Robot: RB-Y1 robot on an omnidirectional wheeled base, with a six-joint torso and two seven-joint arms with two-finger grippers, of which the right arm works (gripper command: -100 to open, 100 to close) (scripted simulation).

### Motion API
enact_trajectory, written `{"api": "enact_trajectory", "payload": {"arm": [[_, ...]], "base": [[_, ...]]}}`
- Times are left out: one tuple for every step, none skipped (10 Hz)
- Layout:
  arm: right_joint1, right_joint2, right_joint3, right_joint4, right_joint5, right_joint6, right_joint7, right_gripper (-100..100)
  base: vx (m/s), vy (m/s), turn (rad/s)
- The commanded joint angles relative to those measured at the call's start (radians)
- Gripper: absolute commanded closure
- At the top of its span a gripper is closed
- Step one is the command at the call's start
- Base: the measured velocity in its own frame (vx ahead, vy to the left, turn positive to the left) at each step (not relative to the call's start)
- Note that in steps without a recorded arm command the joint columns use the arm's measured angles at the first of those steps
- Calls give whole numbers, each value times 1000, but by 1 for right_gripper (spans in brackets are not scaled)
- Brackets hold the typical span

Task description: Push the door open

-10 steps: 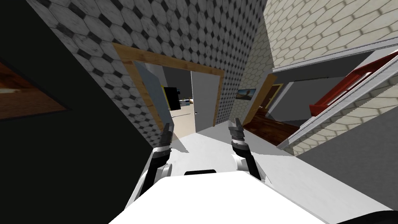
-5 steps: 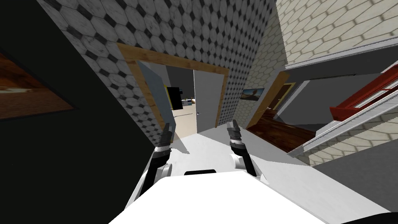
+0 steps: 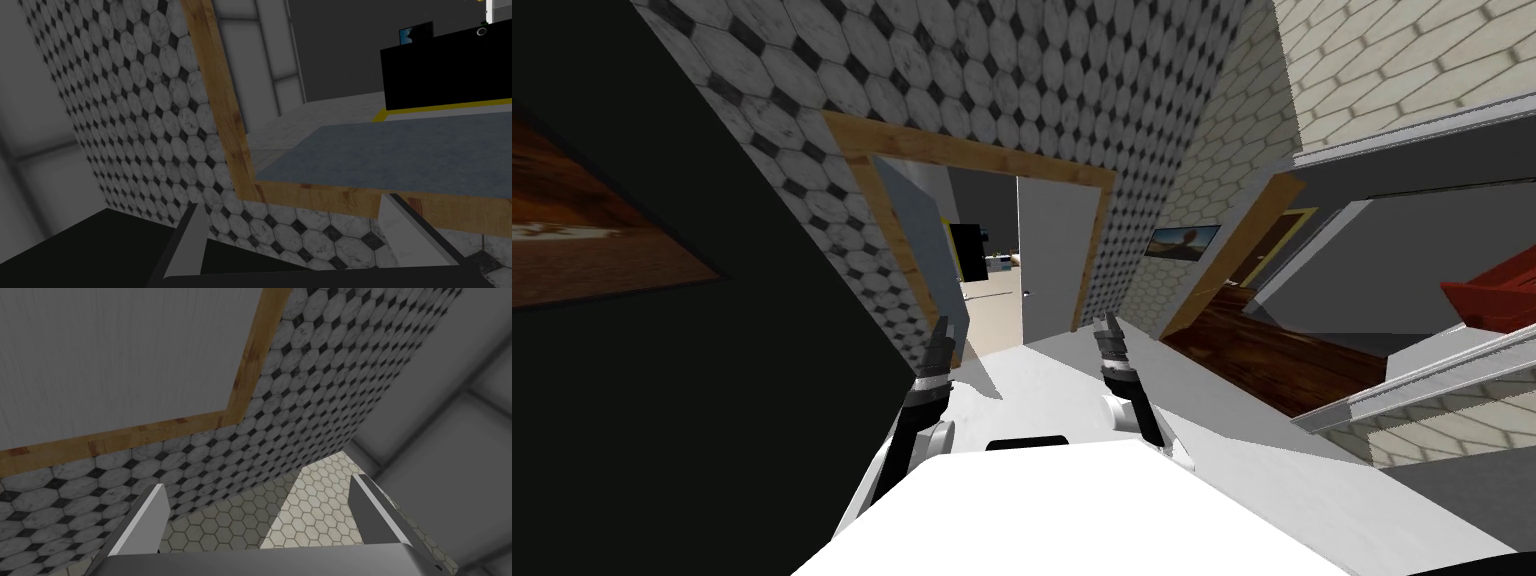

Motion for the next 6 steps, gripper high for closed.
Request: {"api": "enact_trajectory", "payload": {"arm": [[-19,-1,-3,49,-3,-6,-1,-100],[-28,-3,-6,76,-6,-9,-2,-100],[-38,-5,-9,103,-9,-12,-3,-100],[-48,-7,-12,129,-11,-16,-4,-100],[-58,-9,-15,158,-14,-19,-5,-100],[-68,-10,-18,187,-17,-23,-6,-100]], "base": [[109,-10,129],[103,-14,110],[92,-19,112],[96,-27,122],[101,-18,136],[103,-9,122]]}}
